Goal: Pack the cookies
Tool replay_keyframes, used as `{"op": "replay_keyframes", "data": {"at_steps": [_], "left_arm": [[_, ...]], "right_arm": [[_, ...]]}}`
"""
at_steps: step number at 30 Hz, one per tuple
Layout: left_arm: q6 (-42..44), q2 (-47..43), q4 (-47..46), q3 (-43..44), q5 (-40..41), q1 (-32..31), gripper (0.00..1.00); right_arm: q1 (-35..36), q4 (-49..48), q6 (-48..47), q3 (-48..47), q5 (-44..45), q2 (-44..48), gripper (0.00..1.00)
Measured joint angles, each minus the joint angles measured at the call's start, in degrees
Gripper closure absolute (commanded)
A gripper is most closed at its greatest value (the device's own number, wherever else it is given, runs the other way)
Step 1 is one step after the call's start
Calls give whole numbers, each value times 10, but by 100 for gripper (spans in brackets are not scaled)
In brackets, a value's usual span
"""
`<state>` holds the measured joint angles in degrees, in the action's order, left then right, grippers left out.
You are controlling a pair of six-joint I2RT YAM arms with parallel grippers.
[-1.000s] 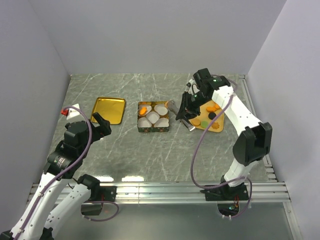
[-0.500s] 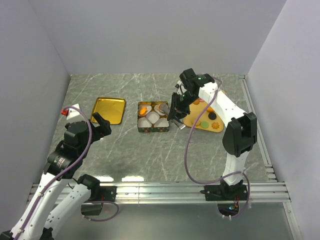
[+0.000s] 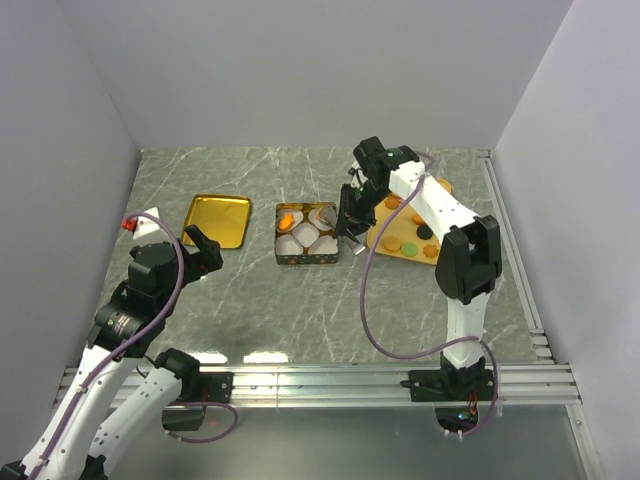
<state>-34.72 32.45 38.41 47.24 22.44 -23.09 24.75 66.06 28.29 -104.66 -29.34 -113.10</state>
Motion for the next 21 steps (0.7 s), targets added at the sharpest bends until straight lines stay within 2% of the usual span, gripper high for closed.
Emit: {"op": "replay_keyframes", "data": {"at_steps": [6, 14, 21], "left_arm": [[0, 0, 0, 0, 0, 3, 1], [0, 0, 0, 0, 0, 7, 1], [0, 0, 0, 0, 0, 8, 0]], "right_arm": [[0, -2, 3, -18, 6, -23, 66], [-3, -4, 4, -35, 13, -39, 56], [-8, -4, 4, -41, 16, -46, 54]]}}
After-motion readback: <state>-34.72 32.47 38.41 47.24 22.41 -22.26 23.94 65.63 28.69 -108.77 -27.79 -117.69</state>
